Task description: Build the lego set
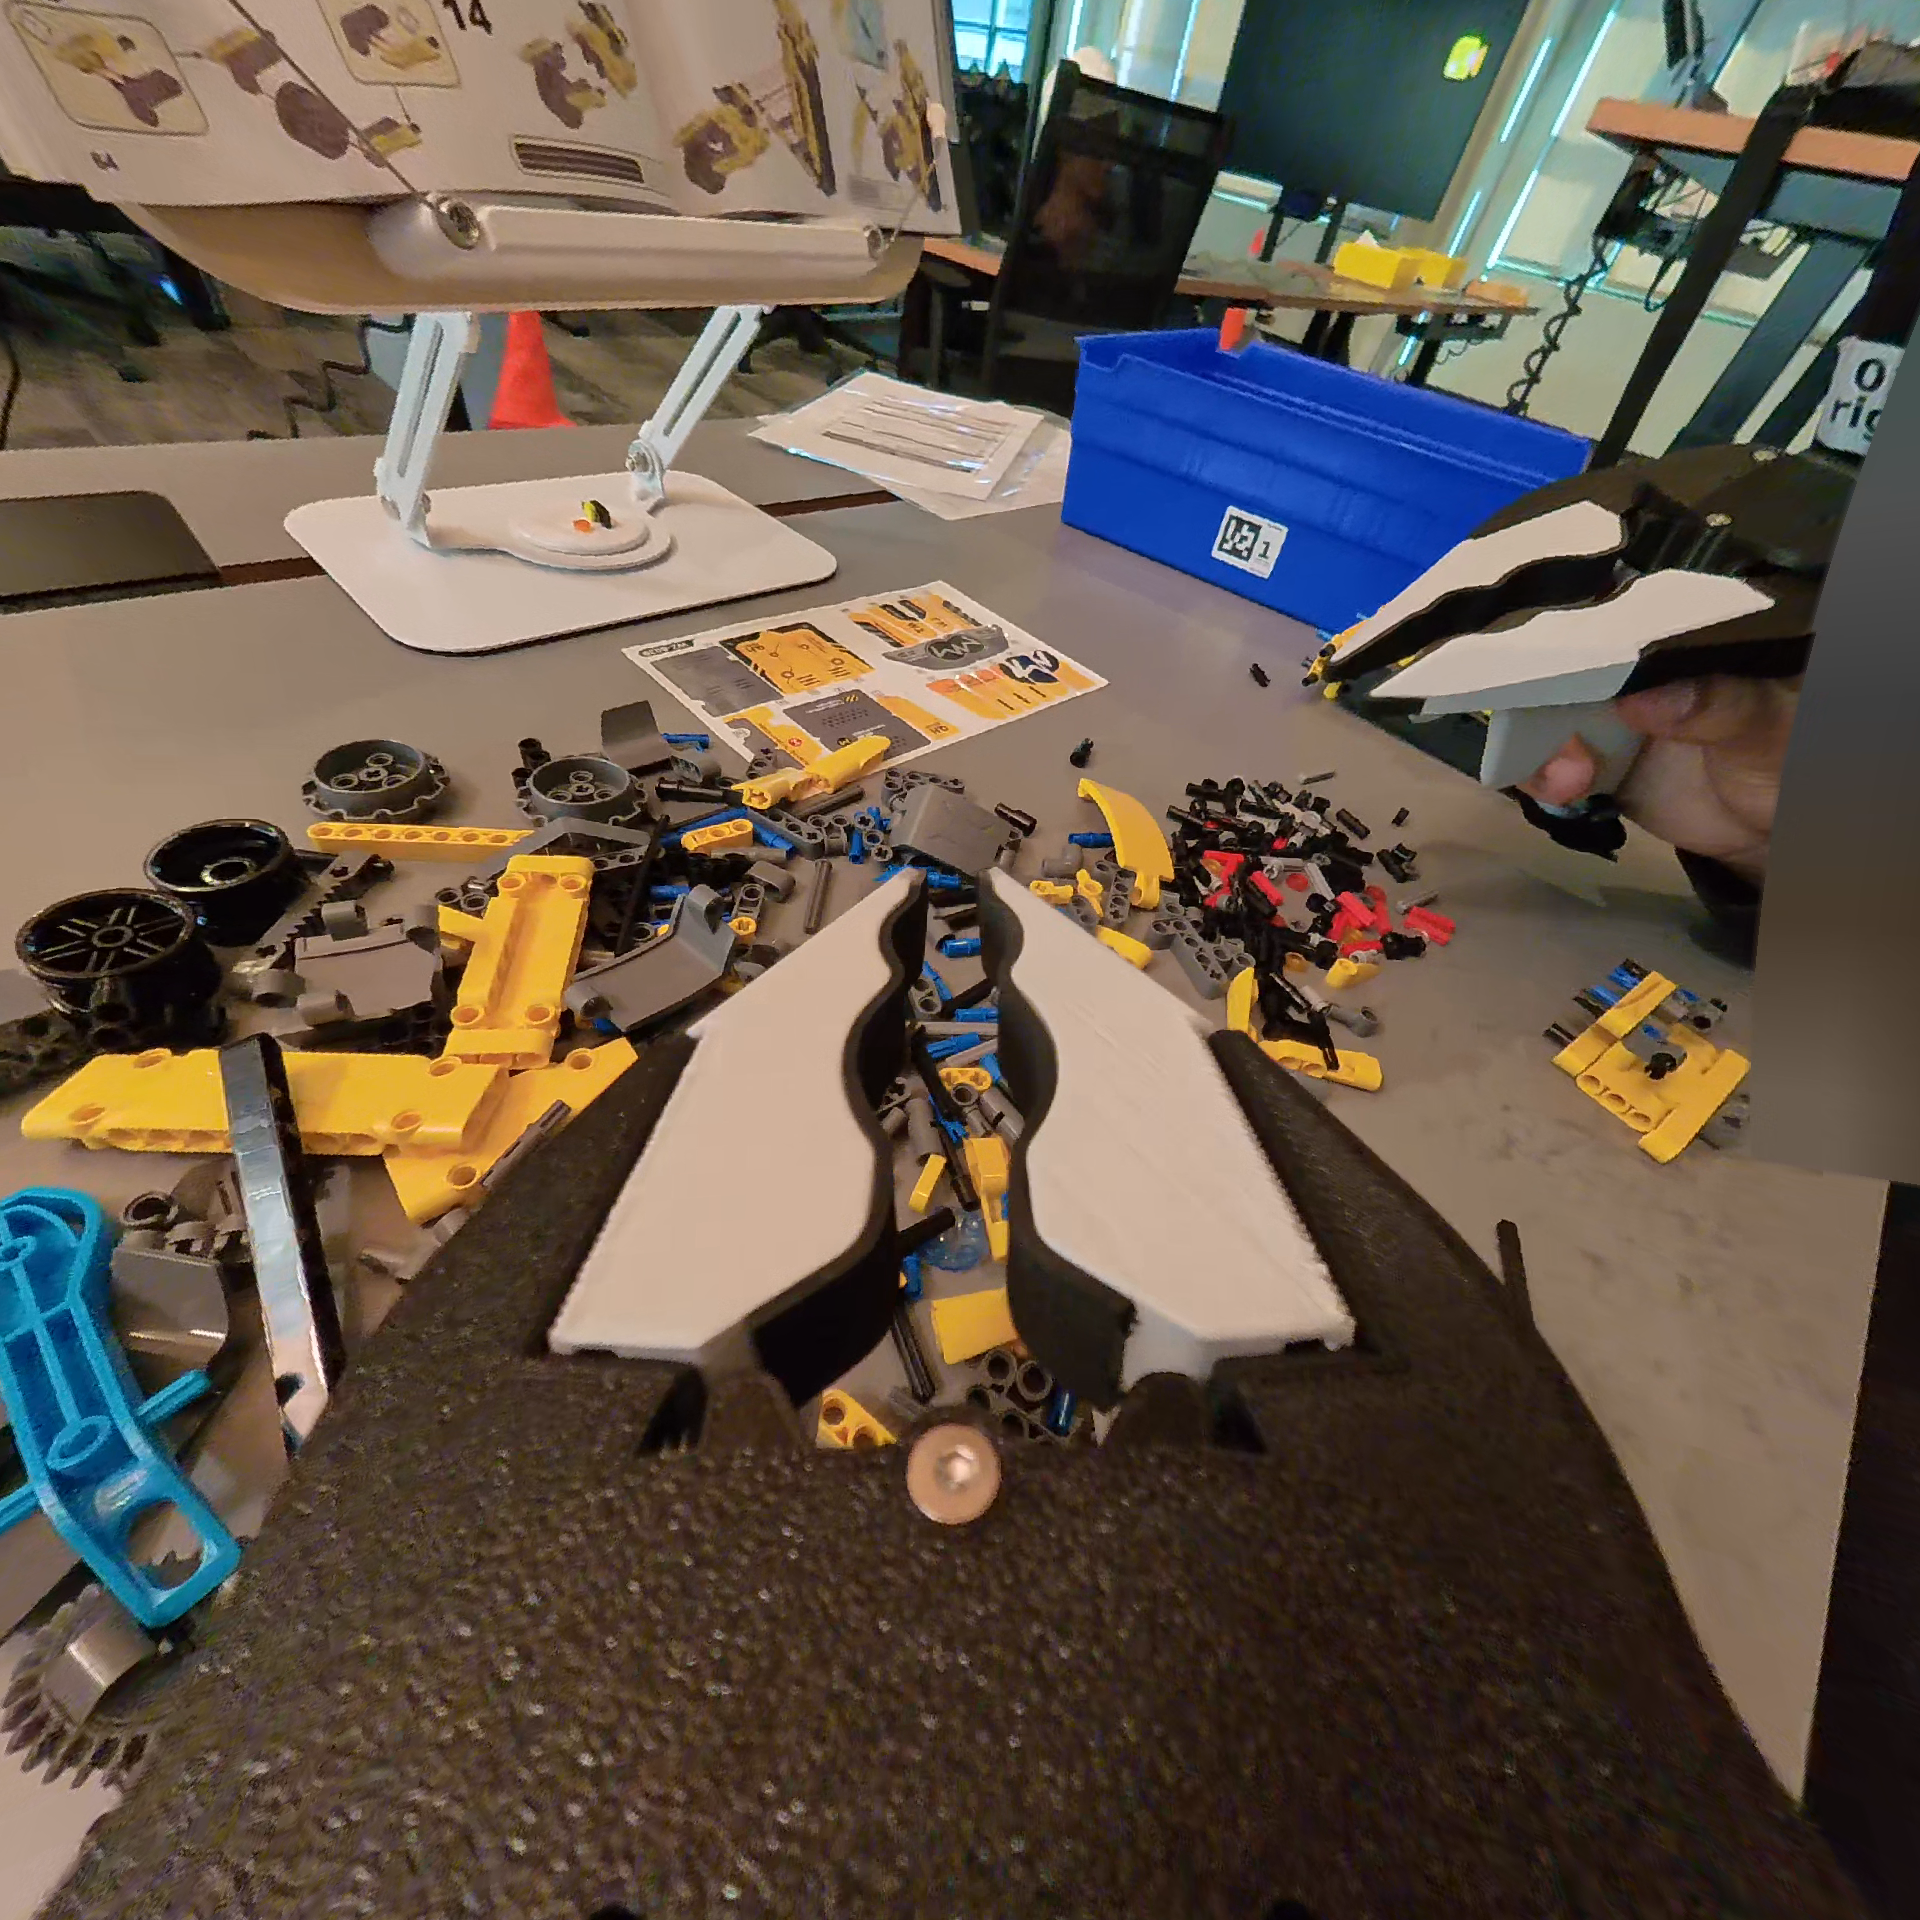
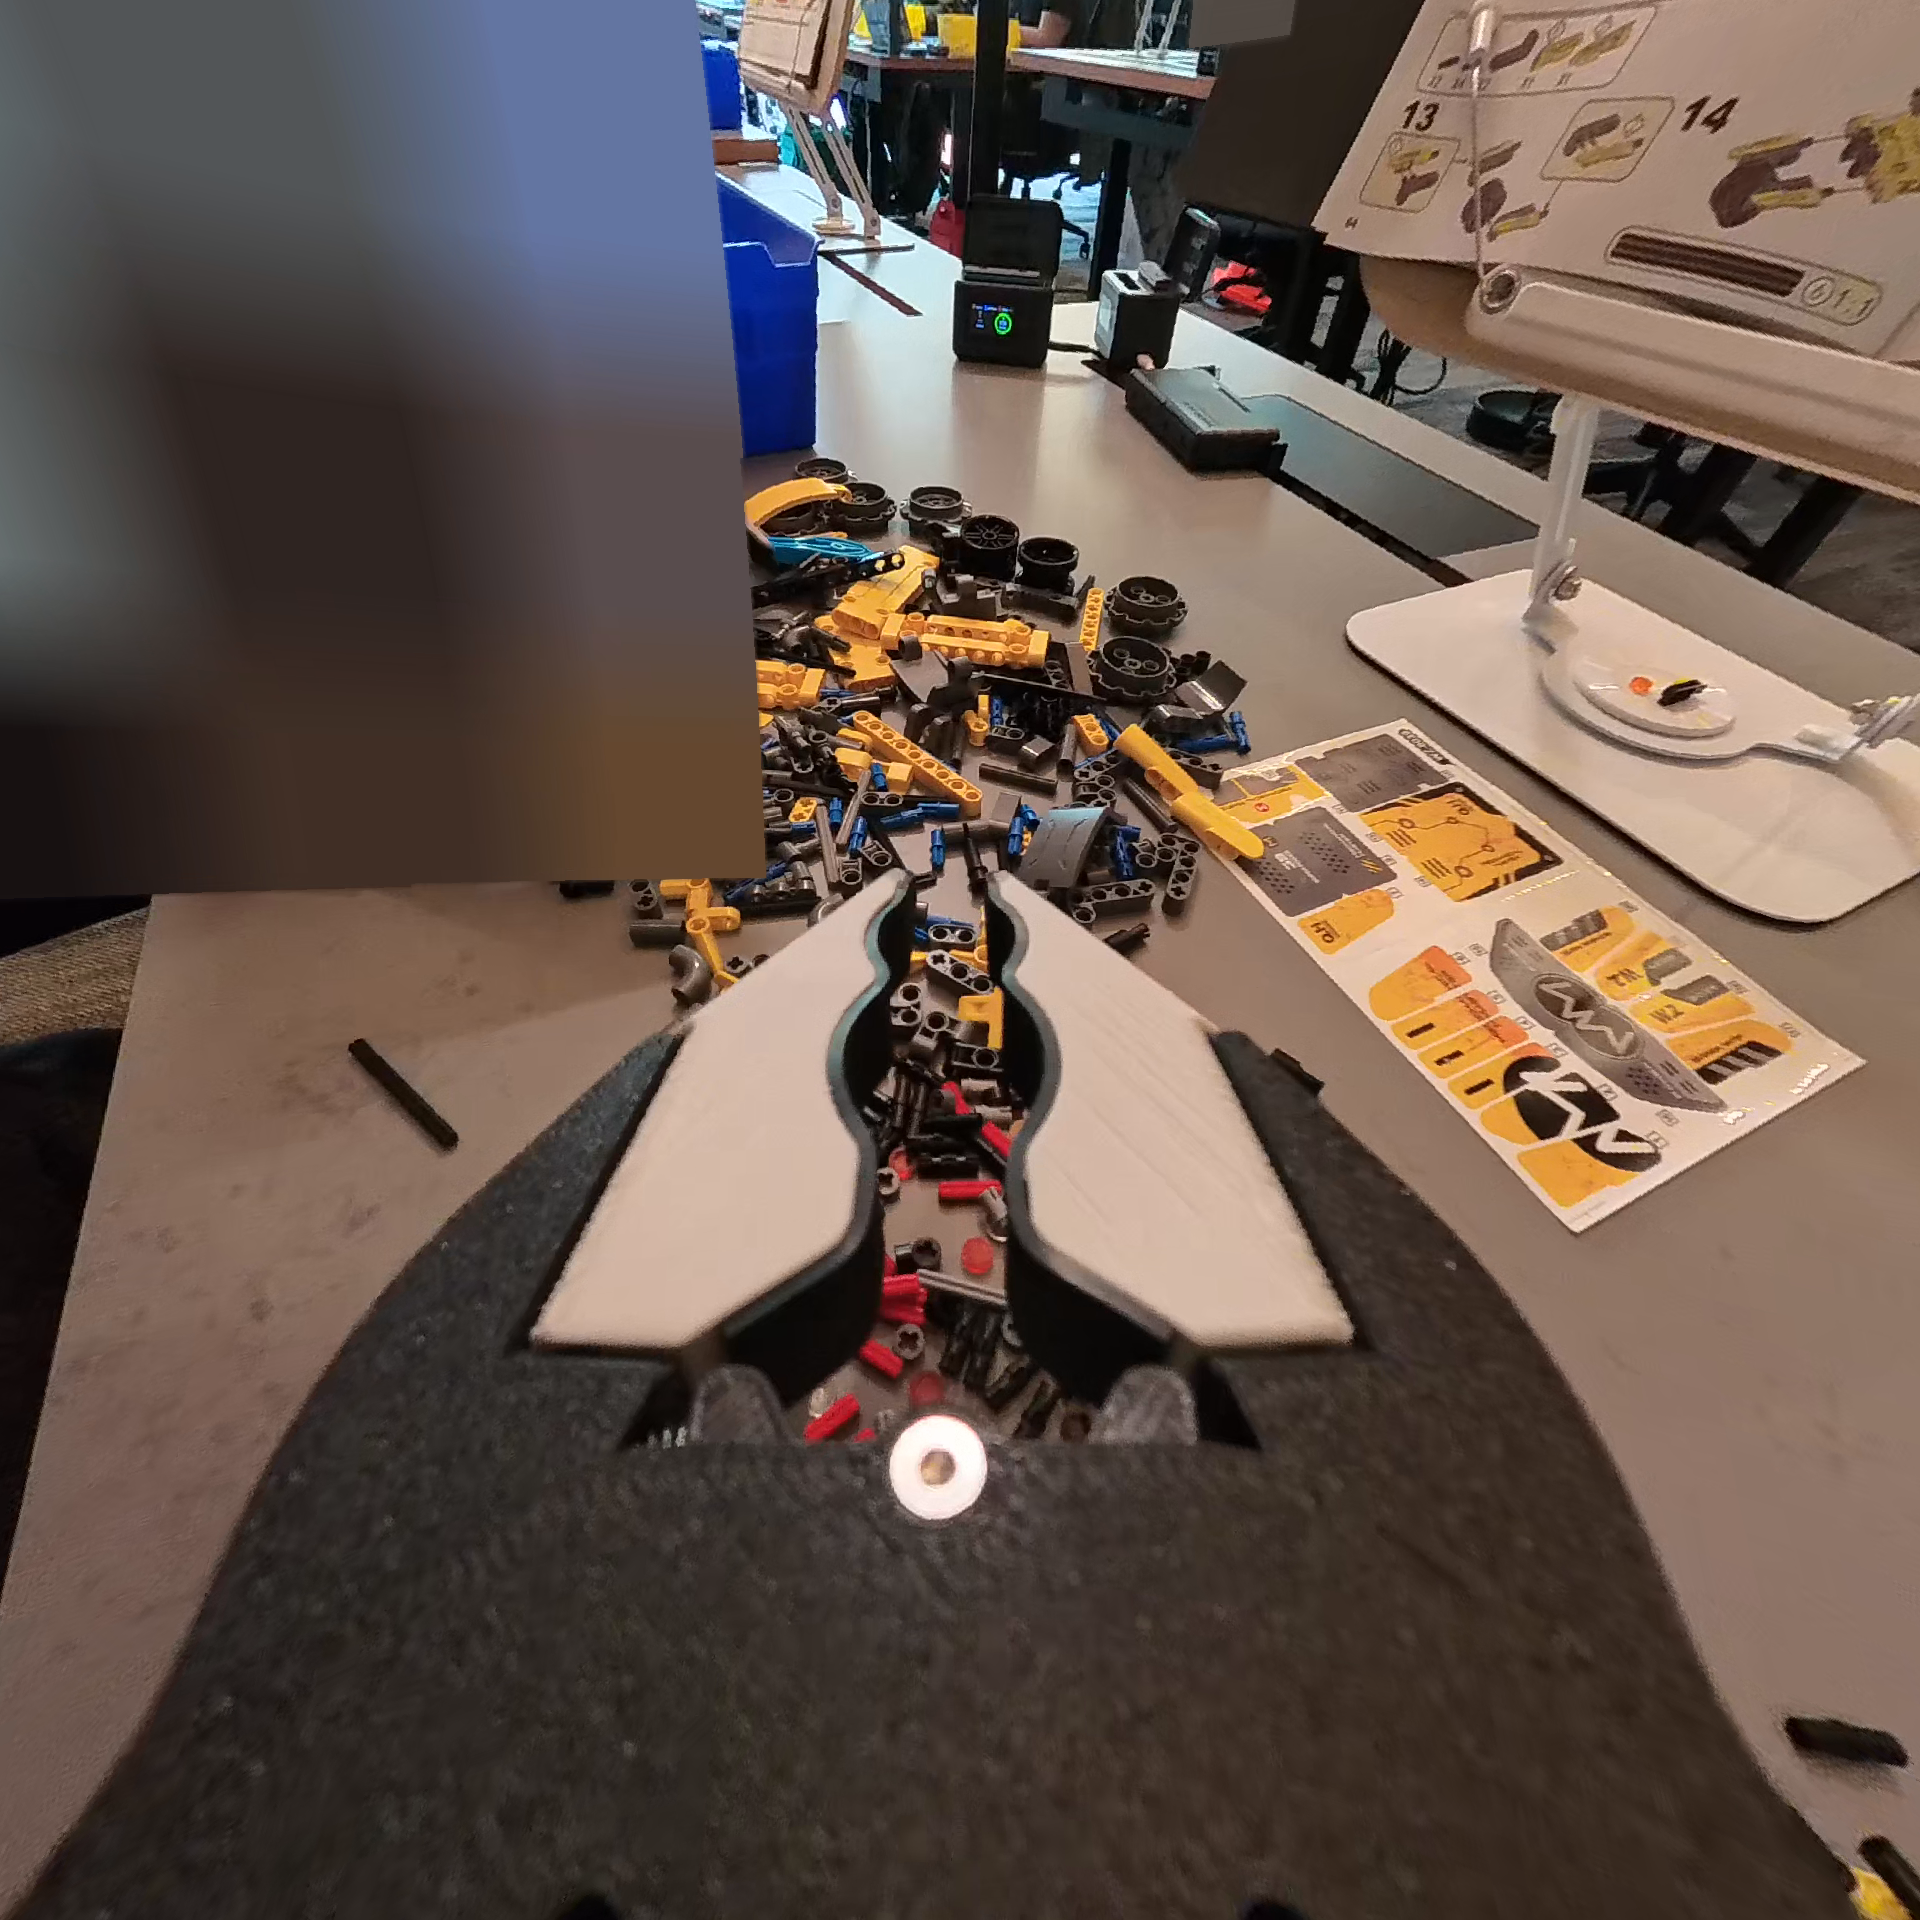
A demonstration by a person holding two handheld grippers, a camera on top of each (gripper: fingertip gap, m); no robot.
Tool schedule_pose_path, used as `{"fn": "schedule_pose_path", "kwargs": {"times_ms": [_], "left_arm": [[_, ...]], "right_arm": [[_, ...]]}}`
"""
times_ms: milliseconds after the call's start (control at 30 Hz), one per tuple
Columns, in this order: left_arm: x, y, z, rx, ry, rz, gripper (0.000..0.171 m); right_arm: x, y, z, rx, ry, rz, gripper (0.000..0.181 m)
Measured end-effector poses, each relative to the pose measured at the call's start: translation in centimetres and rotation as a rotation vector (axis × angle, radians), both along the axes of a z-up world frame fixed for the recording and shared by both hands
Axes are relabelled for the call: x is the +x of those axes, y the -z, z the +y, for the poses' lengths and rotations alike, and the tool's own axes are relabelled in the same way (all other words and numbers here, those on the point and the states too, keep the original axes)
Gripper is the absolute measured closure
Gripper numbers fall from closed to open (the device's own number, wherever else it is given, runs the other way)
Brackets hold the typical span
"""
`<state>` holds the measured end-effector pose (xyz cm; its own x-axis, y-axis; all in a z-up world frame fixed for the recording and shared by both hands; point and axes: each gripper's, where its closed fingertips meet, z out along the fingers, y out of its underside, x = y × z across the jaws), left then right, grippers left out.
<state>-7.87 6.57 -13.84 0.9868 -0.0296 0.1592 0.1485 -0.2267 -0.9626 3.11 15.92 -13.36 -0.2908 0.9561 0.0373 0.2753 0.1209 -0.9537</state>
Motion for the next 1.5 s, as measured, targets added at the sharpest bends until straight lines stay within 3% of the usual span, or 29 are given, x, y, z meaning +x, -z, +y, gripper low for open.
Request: {"fn": "schedule_pose_path", "kwargs": {"times_ms": [367, 833, 1167, 1500], "left_arm": [[0.2, 0.0, 0.1, 0.001, 0.007, 0.003, 0.163], [0.0, -1.4, -0.4, 0.078, -0.007, 0.008, 0.163], [0.3, -0.9, -0.1, 0.048, 0.006, 0.021, 0.163], [0.0, -0.9, 0.0, 0.045, -0.005, 0.023, 0.163]], "right_arm": [[0.2, -0.4, 0.4, 0.019, 0.018, 0.007, 0.169], [0.6, 2.2, 0.8, 0.076, 0.010, -0.148, 0.168], [0.5, 3.8, -0.3, 0.096, -0.025, -0.208, 0.168], [0.2, 3.9, 0.1, -0.021, -0.025, -0.210, 0.168]]}}
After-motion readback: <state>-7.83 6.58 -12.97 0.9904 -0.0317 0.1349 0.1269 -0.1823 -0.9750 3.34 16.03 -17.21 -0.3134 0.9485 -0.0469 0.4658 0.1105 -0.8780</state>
